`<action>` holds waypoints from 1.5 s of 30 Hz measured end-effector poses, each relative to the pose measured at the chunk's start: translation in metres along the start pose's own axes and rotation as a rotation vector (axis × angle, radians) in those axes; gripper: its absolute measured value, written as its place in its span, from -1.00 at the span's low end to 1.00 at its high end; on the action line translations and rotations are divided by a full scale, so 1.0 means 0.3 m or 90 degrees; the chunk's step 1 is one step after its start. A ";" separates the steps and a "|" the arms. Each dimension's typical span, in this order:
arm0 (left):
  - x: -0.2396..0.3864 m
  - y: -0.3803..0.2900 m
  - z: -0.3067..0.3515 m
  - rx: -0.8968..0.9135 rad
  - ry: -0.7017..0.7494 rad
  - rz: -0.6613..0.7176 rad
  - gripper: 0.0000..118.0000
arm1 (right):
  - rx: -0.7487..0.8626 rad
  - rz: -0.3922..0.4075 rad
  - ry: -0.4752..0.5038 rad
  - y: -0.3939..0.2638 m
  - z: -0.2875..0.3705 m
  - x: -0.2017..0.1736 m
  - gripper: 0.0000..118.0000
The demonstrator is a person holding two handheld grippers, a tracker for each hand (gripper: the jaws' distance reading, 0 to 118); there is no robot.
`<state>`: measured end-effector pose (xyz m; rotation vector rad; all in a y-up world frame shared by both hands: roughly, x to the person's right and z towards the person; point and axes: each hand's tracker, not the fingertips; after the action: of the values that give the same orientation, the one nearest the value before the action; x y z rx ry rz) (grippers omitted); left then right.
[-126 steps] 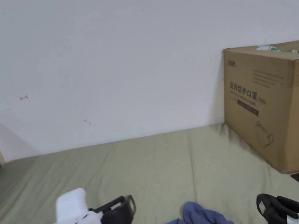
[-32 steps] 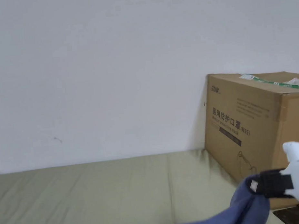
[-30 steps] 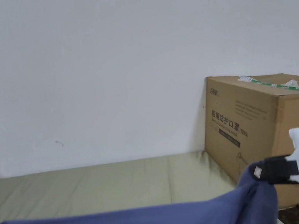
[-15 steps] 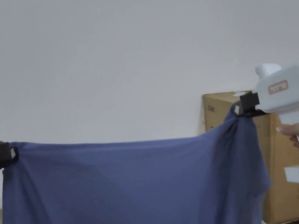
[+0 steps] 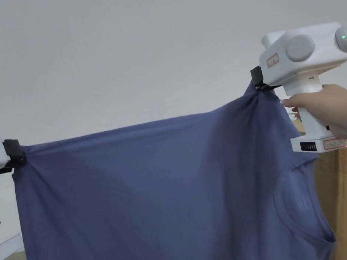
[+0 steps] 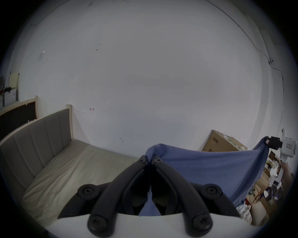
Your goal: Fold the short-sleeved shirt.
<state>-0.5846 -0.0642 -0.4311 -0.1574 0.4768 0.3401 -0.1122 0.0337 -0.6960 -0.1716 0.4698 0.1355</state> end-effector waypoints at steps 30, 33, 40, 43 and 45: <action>-0.348 -1.462 0.341 -0.459 0.019 -0.030 -0.98 | -0.522 -0.117 0.076 -1.934 0.446 0.050 -0.99; -0.372 -1.490 0.549 -0.475 0.006 -0.059 -0.98 | -0.569 -0.110 0.142 -1.977 0.673 0.065 -0.99; -0.434 -1.575 0.822 -0.604 -0.039 -0.141 -0.98 | -0.663 -0.035 0.179 -1.997 0.887 0.042 -0.99; -0.438 -1.573 0.860 -0.624 -0.045 -0.156 -0.98 | -0.712 -0.021 0.189 -1.981 0.880 0.036 -0.99; -0.434 -1.562 0.857 -0.633 -0.047 -0.167 -0.98 | -0.738 -0.031 0.180 -1.974 0.861 0.041 -0.99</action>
<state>-0.4178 -0.4795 -0.1111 -1.1588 0.1734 0.2980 0.1117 -0.4933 -0.3963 -1.3503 0.6239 0.3286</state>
